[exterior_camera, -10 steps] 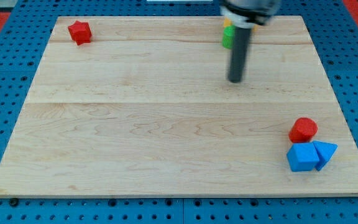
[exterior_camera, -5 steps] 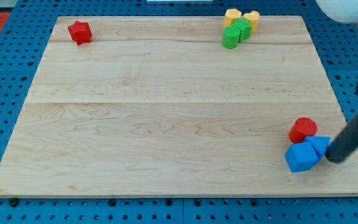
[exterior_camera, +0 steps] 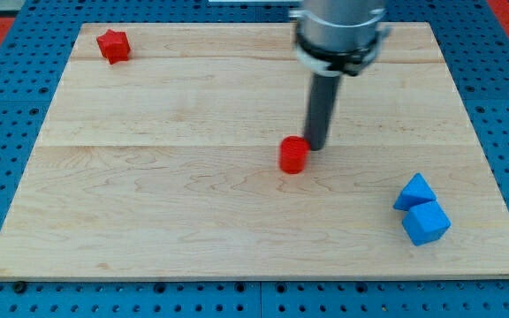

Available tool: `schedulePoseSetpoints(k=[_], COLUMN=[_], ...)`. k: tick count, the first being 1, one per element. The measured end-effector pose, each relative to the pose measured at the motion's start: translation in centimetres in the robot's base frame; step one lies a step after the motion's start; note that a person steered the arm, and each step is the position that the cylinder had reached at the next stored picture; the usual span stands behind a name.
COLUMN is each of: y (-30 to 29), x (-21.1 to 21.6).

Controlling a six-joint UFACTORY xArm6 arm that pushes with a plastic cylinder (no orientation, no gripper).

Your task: Push the red circle towards the red star

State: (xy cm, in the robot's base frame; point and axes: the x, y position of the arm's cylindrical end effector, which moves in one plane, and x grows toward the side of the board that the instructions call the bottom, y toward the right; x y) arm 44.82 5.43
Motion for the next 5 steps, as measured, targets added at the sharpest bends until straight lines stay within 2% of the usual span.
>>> schedulePoseSetpoints(k=[1,2,4,5], y=[0.5,-4.6,-17.6,-18.1], x=[3.6,4.1,-1.8,2.5])
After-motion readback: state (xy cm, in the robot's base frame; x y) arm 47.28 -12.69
